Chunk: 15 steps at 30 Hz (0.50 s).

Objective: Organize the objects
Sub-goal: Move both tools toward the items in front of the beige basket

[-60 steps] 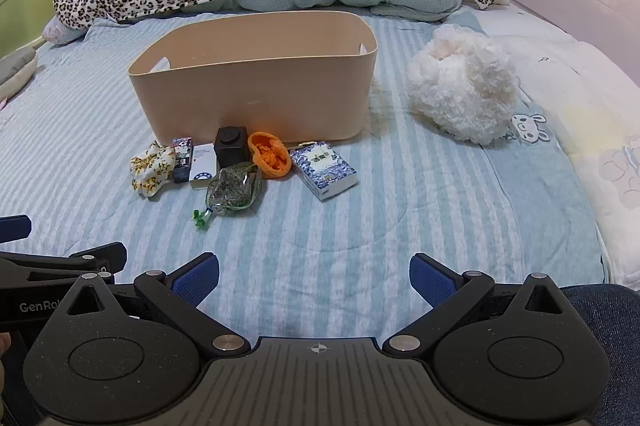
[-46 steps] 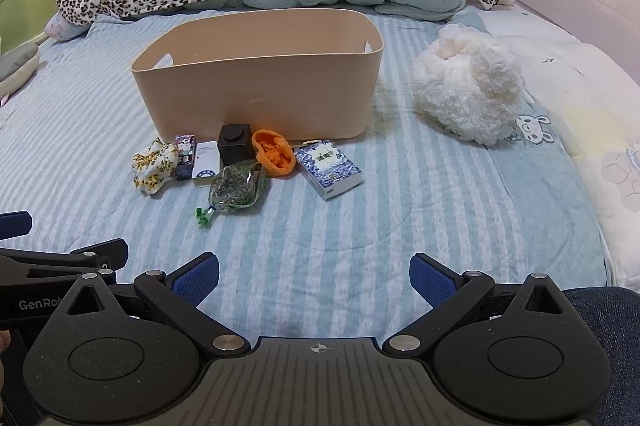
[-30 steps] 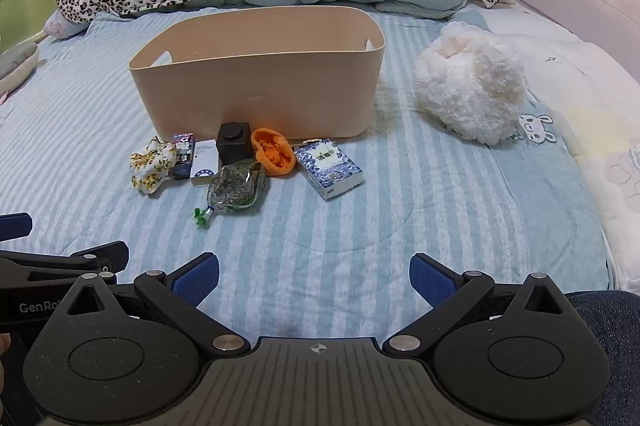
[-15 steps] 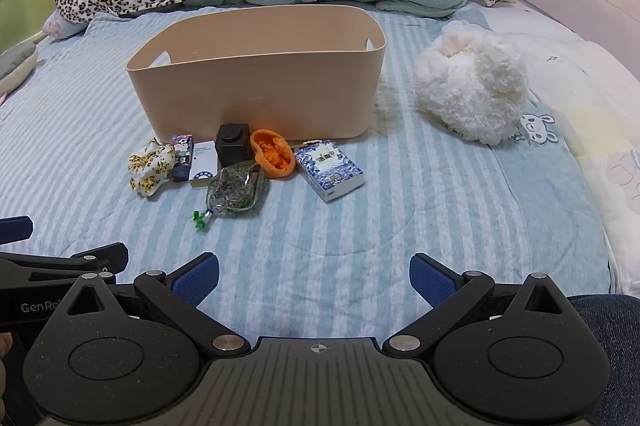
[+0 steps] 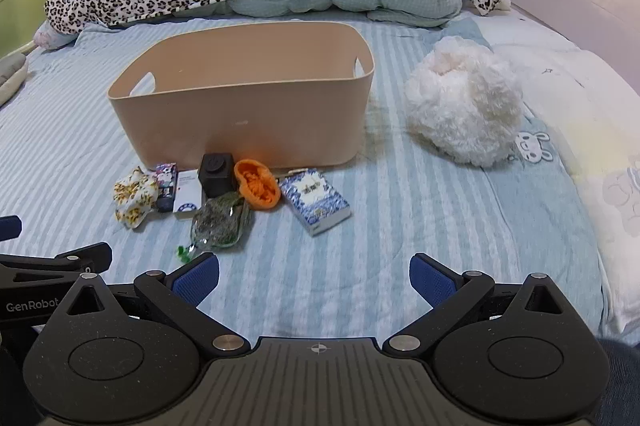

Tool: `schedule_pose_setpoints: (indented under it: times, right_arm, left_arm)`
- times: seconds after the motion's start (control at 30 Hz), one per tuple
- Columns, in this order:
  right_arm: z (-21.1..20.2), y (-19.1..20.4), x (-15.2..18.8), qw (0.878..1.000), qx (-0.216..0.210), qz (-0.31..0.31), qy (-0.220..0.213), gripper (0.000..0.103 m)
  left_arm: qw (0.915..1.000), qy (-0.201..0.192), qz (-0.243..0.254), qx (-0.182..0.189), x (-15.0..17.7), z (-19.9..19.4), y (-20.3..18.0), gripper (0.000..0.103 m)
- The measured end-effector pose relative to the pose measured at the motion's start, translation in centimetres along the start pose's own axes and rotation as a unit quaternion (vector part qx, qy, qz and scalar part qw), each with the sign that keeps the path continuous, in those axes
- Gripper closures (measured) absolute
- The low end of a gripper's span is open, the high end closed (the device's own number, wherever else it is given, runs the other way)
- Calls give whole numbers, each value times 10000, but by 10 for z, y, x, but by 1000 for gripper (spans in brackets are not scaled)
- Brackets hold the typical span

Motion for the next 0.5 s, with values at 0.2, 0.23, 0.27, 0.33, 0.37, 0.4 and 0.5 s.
schedule_pose_setpoints:
  times: [0.2,0.23,0.27,0.33,0.37,0.4,0.5]
  right_arm:
    - [11,0,-21,9999,46,-135,13,0]
    - [13,-1,-24,9999,26,-102,4,0]
    - [15,-2,-28,10000,13,-66,-1,0]
    - [22,-3,-35,10000,23,-23,6,0]
    - [25,-3,-40,10000,40,-16,10,0]
    - [29,-3,-43,10000,57,-20,9,0]
    - [41,-3,-53,9999,84,-11,67,0]
  left_arm:
    - [9999,145,-66,-32,-18,20,6,0]
    - [9998,149,-91,-73,-20,25,7,0]
    - [9998,146,-117,-98,-24,29,9,0]
    - [9996,194,-159,-156,-31,38,14,0]
    - [9994,232,-178,-174,-34,44,16,0]
    - [9993,277,-184,-188,-38,50,18,0]
    - [9988,380,-145,-284,-48,67,23,0]
Point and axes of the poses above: each gripper's, at about its wrist camera, not at the fingertips, and z roughly the way its jaws point, y to its left, x to its underside, the point moved 4 cm from there along z, roughly the way its jaws point, and after that the axes turned 7 degrees about y, right-handed, at the moved point
